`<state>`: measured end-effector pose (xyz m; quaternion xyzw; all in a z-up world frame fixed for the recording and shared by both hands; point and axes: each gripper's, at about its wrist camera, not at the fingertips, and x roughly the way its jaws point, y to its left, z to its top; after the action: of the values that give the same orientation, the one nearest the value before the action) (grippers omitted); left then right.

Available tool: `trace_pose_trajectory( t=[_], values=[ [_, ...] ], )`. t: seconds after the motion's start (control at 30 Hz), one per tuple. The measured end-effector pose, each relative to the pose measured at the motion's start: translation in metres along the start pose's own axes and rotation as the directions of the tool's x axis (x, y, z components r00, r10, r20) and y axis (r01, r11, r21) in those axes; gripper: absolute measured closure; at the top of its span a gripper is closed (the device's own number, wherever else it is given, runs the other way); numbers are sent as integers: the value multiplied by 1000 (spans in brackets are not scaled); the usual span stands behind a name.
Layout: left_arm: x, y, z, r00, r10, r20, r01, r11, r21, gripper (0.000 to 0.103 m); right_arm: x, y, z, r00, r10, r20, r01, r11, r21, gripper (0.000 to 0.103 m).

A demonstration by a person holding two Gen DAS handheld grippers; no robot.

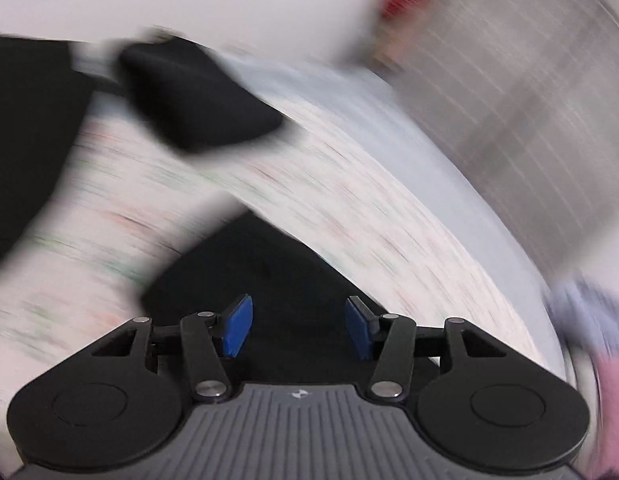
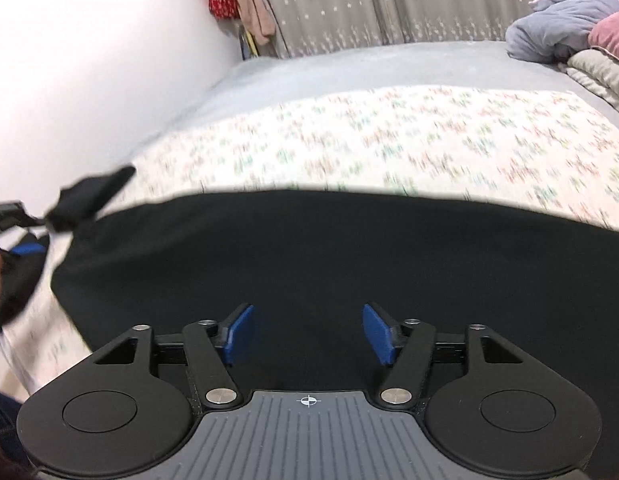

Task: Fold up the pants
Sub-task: 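Open both tools and smooth the folded pants flat on the sheet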

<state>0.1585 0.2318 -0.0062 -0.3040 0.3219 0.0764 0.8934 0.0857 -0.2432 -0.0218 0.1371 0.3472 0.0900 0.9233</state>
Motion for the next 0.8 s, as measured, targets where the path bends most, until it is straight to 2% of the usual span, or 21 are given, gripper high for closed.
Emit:
trace_pose_trajectory(
  t=[0.03, 0.1, 0.17, 0.2, 0.27, 0.4, 0.53, 0.7, 0.8],
  values=[
    [10, -23, -14, 999, -40, -34, 43, 996, 77, 65, 5, 1, 10, 1000, 2, 0, -2, 1000, 3, 39],
    [29, -60, -44, 992, -81, -97, 101, 970, 220, 65, 16, 3, 26, 1000, 3, -7, -3, 1000, -7, 39],
    [50, -81, -69, 983, -80, -166, 128, 945, 300, 65, 28, 6, 41, 1000, 6, -17, -7, 1000, -28, 39],
    [63, -85, -80, 976, -56, -210, 122, 942, 314, 65, 35, 8, 47, 1000, 8, -25, -9, 999, -35, 39],
    [84, -80, -91, 963, -6, -269, 86, 954, 286, 67, 48, 7, 57, 999, 16, -43, -18, 999, -40, 39],
    [92, -83, -89, 965, -1, -261, 84, 948, 308, 68, 81, 13, 79, 996, 24, -89, -32, 996, -83, 37],
    [93, -81, -89, 967, -13, -255, 86, 957, 278, 68, 107, 10, 96, 991, 36, -125, -51, 992, -119, 34],
    [96, -78, -87, 960, -38, -276, 106, 967, 234, 67, 131, -11, 123, 981, 127, -148, -134, 990, -39, 29],
    [93, -84, -89, 961, -30, -275, 107, 957, 268, 67, 153, -15, 136, 955, 213, -204, -219, 976, -6, 28]
  ],
)
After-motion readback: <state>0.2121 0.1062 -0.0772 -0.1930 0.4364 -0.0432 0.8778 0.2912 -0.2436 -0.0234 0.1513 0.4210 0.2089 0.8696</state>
